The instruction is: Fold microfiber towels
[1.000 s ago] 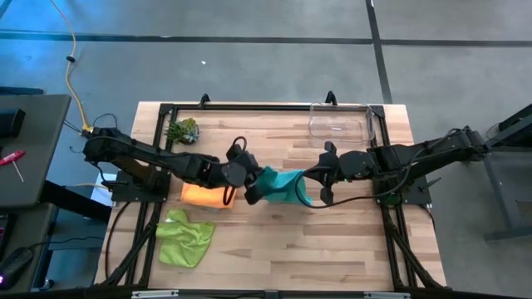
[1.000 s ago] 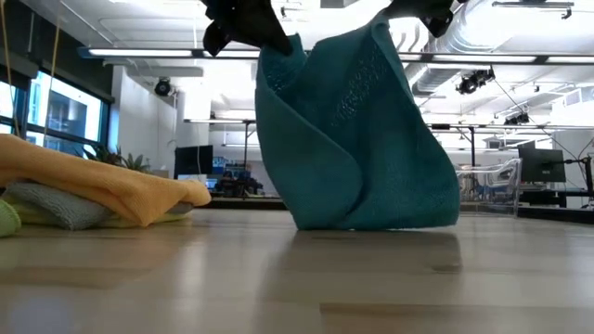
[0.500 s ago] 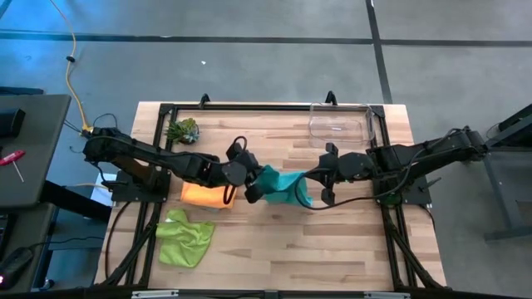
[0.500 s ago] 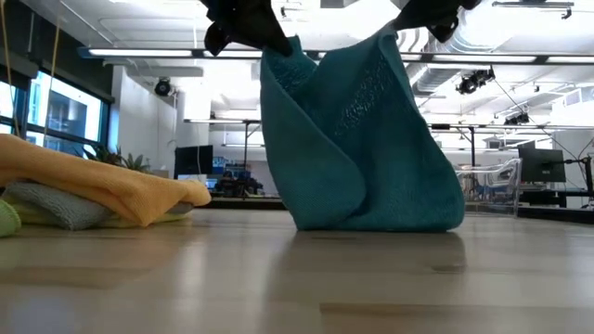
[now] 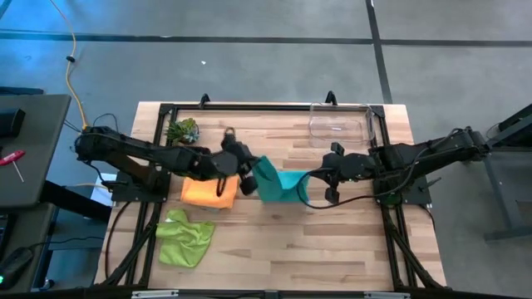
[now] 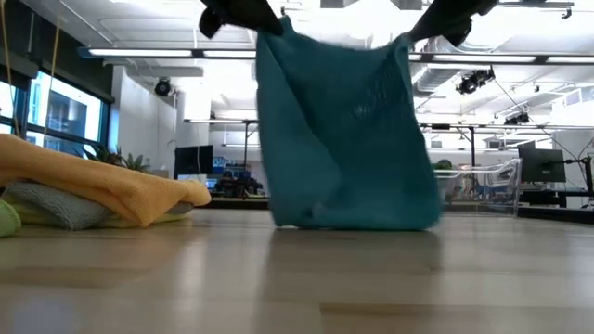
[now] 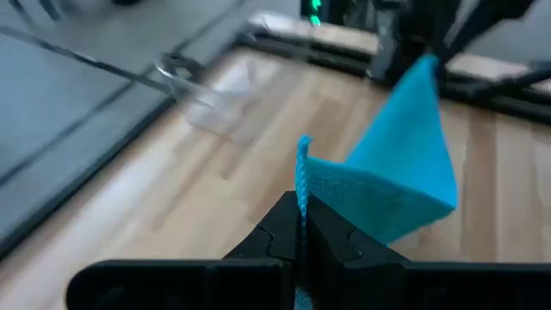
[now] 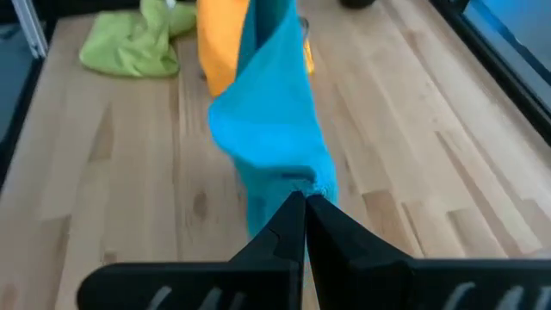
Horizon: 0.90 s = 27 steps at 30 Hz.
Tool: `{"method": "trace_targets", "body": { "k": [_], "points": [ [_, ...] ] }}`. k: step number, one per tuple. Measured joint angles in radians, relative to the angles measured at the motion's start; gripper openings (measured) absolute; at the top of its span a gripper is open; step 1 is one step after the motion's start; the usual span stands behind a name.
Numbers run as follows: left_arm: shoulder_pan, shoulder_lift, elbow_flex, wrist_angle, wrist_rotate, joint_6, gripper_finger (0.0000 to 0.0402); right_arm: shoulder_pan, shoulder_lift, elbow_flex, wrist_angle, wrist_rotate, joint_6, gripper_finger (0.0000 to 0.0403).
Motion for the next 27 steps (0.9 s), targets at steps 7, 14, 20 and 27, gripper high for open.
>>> {"method": "trace_targets", "body": {
  "k": [7,14,20,27],
  "points": [
    [0.073,-0.11,0.001,0.01,-0.015,0.137,0.0,-0.02,-0.077,0.066,-0.06,0.088,-0.08,0.0],
    [0.177,-0.126,0.001,0.073,0.02,0.407,0.0,-0.091,-0.048,0.221,-0.184,0.142,-0.278,0.0],
    [0.254,-0.118,0.001,0.122,0.062,0.543,0.0,-0.142,-0.022,0.337,-0.258,0.134,-0.373,0.0],
    [0.203,-0.105,-0.046,-0.036,0.009,0.782,0.0,-0.088,-0.008,0.372,-0.378,0.094,-0.276,0.0]
  ]
}}
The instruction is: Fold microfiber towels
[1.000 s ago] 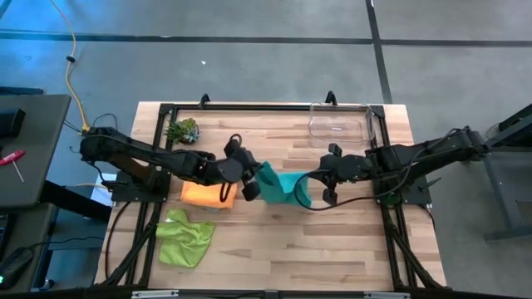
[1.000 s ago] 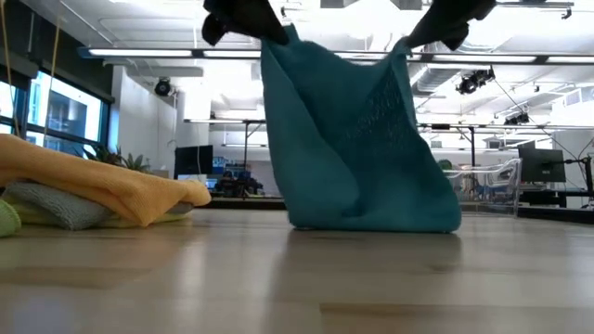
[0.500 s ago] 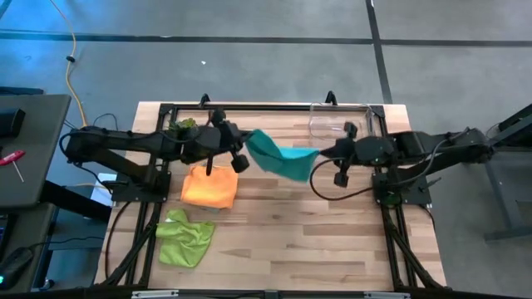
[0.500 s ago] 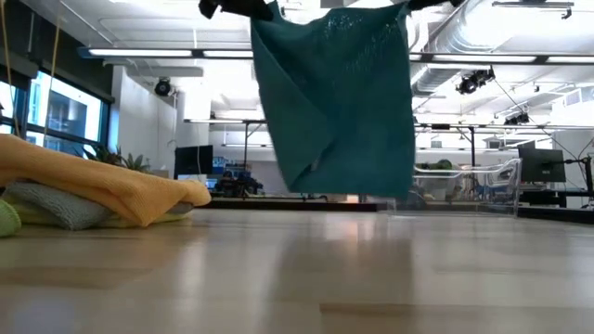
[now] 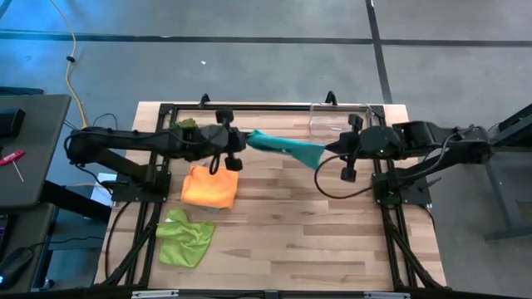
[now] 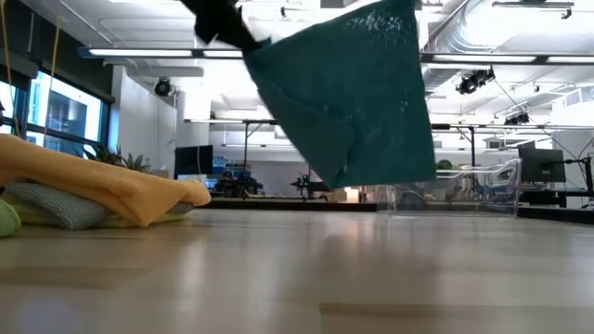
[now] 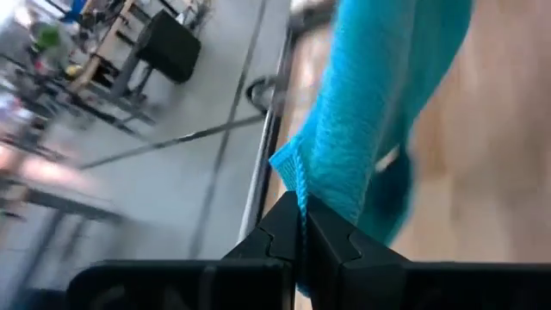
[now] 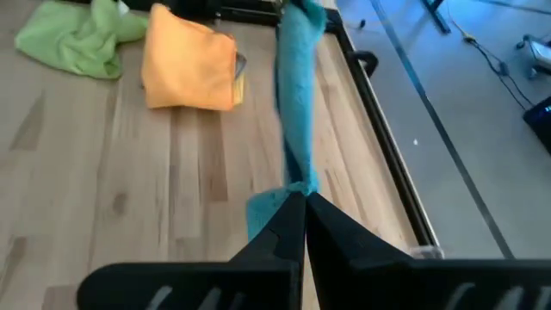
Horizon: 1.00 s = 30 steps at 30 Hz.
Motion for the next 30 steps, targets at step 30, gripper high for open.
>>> {"method": "trace_targets", "body": {
  "k": [30],
  "points": [
    [0.148,-0.023,-0.08,0.289,0.088,-0.189,0.0,-0.136,-0.001,0.0,-0.2,0.02,-0.027,0.0]
  ]
}}
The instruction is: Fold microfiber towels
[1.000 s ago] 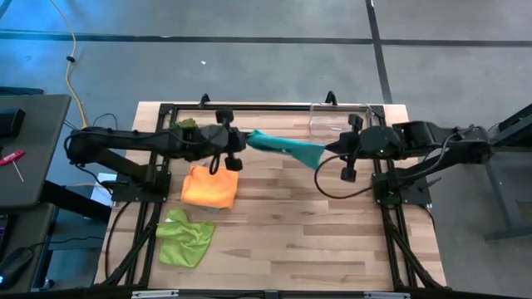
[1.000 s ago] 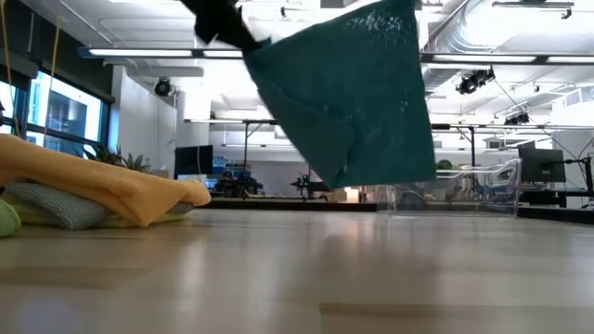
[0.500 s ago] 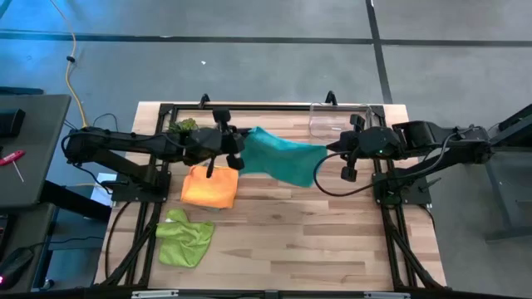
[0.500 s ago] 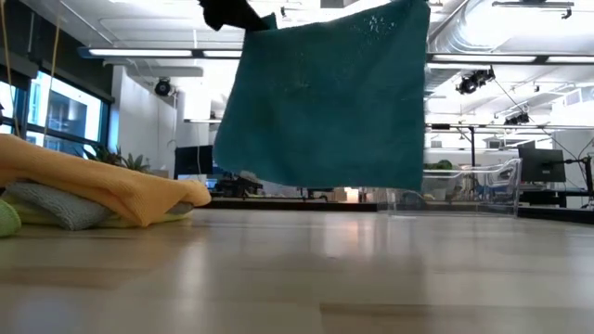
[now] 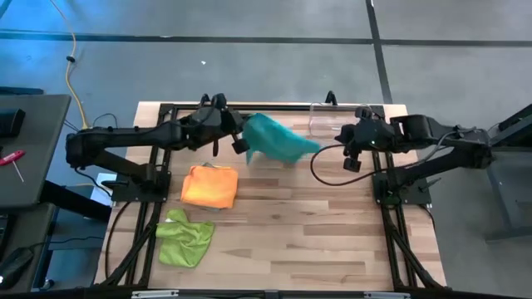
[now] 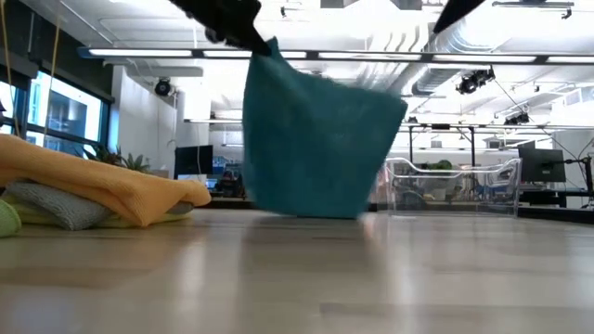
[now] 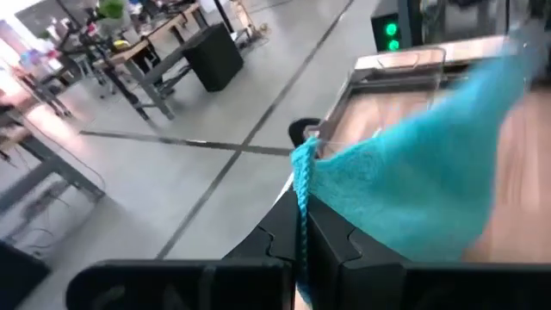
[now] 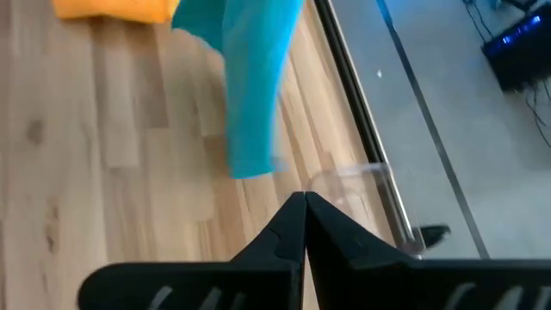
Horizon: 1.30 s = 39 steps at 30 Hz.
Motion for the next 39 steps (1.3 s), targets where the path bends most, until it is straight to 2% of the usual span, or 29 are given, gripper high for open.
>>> {"method": "trace_targets", "body": {
  "k": [5,8,10,14,18,21,24,28,33,36,39],
  "points": [
    [0.025,-0.001,-0.152,0.252,0.05,-0.093,0.0,-0.054,-0.018,-0.078,0.013,-0.003,-0.012,0.0],
    [0.016,0.001,-0.21,0.284,0.059,-0.154,0.0,-0.069,-0.041,-0.171,0.106,-0.071,0.026,0.0],
    [-0.002,0.0,-0.23,0.283,0.055,-0.168,0.0,-0.068,-0.055,-0.235,0.208,-0.157,0.058,0.0],
    [-0.048,0.0,-0.237,0.267,0.055,-0.168,0.0,-0.052,-0.051,-0.345,0.467,-0.257,0.138,0.0],
    [-0.106,0.0,-0.218,0.27,0.054,-0.168,0.0,-0.027,-0.025,-0.429,0.744,-0.266,0.191,0.0],
    [-0.151,-0.008,-0.179,0.272,0.103,-0.167,0.0,-0.02,0.021,-0.442,0.858,-0.282,0.205,0.0009],
    [-0.2,-0.008,-0.142,0.233,0.151,-0.157,0.0,-0.018,0.091,-0.418,0.859,-0.337,0.176,0.0041],
    [-0.27,-0.008,-0.127,0.162,0.132,-0.084,0.0,-0.018,0.19,-0.398,0.843,-0.418,0.162,0.0119],
    [-0.33,-0.006,-0.127,0.015,0.133,-0.057,0.0,-0.018,0.286,-0.398,0.797,-0.489,-0.012,0.0214],
    [-0.361,0.008,-0.127,-0.057,0.133,-0.086,0.0,-0.017,0.327,-0.398,0.782,-0.511,-0.093,0.0239],
    [-0.385,0.041,-0.126,-0.064,0.132,-0.132,0.0,-0.017,0.383,-0.398,0.774,-0.559,-0.109,0.0243]
  ]
}}
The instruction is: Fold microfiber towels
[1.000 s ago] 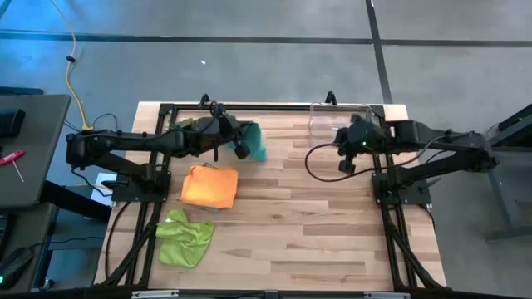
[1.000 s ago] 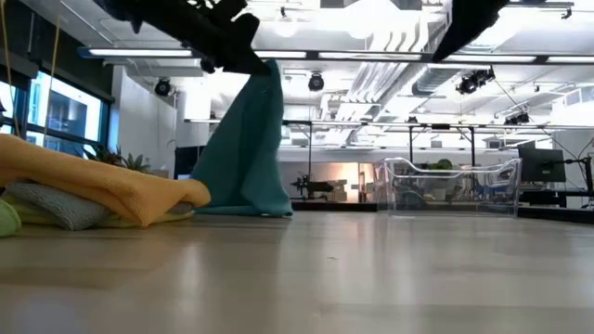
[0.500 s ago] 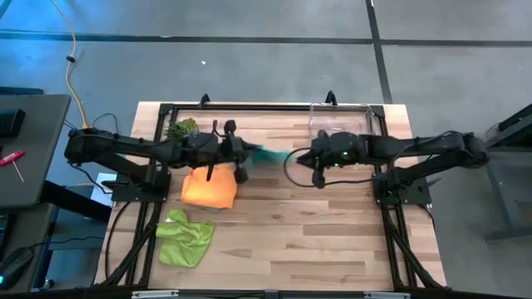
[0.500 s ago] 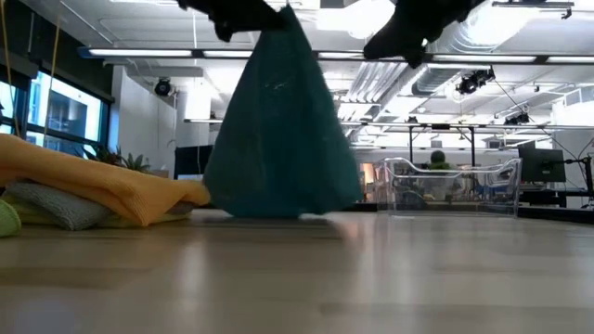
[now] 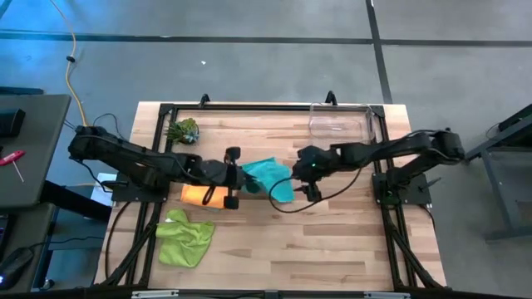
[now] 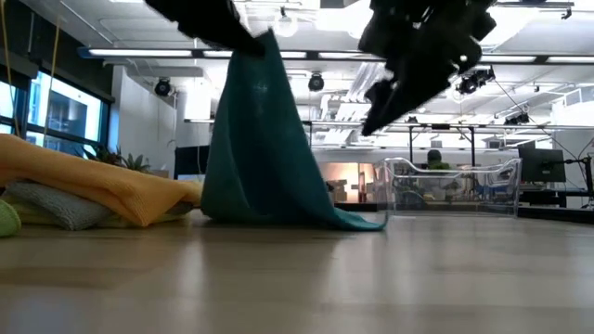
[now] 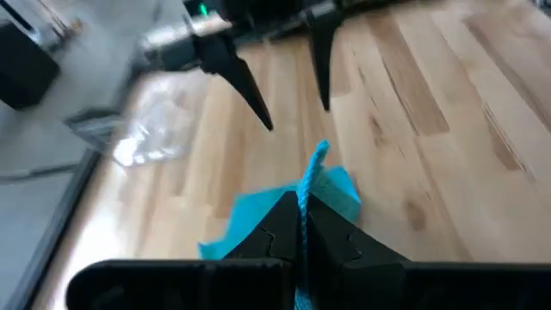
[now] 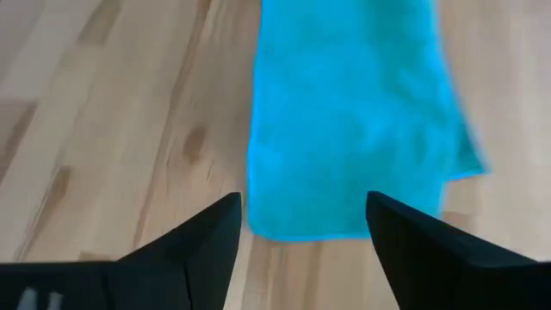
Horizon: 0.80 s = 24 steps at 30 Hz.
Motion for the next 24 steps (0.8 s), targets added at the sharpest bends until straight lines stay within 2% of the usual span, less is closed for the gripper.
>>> {"method": "trace_targets", "body": {
  "k": [7,12,18,24],
  "points": [
    [-0.051,0.082,-0.001,-0.002,-0.012,-0.083,0.0,0.066,0.156,0.0,0.027,-0.021,-0.001,0.0235],
    [-0.075,0.097,-0.001,0.005,-0.016,-0.088,0.0,0.122,0.242,-0.001,0.035,0.086,-0.036,0.0224],
    [-0.082,0.091,-0.001,0.006,-0.034,-0.088,0.0,0.129,0.273,-0.001,0.031,0.134,-0.109,0.0205],
    [-0.082,0.09,-0.001,0.005,-0.034,-0.089,0.0,0.111,0.278,-0.001,0.022,0.111,-0.168,0.0178]
  ]
}}
